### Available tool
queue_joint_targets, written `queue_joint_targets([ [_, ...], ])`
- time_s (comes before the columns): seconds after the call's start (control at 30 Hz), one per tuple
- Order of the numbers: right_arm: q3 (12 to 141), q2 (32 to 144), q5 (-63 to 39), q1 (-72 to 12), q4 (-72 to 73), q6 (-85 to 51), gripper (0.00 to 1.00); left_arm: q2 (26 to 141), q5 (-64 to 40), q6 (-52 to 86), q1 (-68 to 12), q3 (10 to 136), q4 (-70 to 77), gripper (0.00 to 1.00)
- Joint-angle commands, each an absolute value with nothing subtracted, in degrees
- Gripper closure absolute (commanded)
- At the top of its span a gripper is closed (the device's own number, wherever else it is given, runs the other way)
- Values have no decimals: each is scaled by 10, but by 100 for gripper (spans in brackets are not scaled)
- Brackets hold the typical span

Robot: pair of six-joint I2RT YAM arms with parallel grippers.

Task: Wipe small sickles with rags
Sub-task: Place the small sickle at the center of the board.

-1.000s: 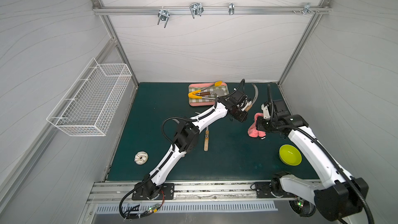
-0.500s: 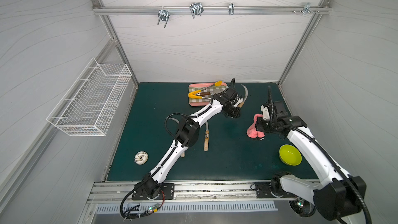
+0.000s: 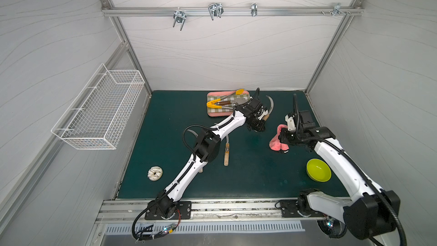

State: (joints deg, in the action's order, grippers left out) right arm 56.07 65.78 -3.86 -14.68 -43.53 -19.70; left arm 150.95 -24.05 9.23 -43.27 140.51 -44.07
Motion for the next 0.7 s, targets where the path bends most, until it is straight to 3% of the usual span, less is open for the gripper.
queue_joint_targets([
  [0.0, 555, 660, -48, -144, -426, -194, 91, 1517, -240, 91, -433, 1400, -446, 80],
  [0.67, 560, 664, -60, -143, -422, -194, 88, 1511, -226, 85, -431, 1371, -453, 62],
])
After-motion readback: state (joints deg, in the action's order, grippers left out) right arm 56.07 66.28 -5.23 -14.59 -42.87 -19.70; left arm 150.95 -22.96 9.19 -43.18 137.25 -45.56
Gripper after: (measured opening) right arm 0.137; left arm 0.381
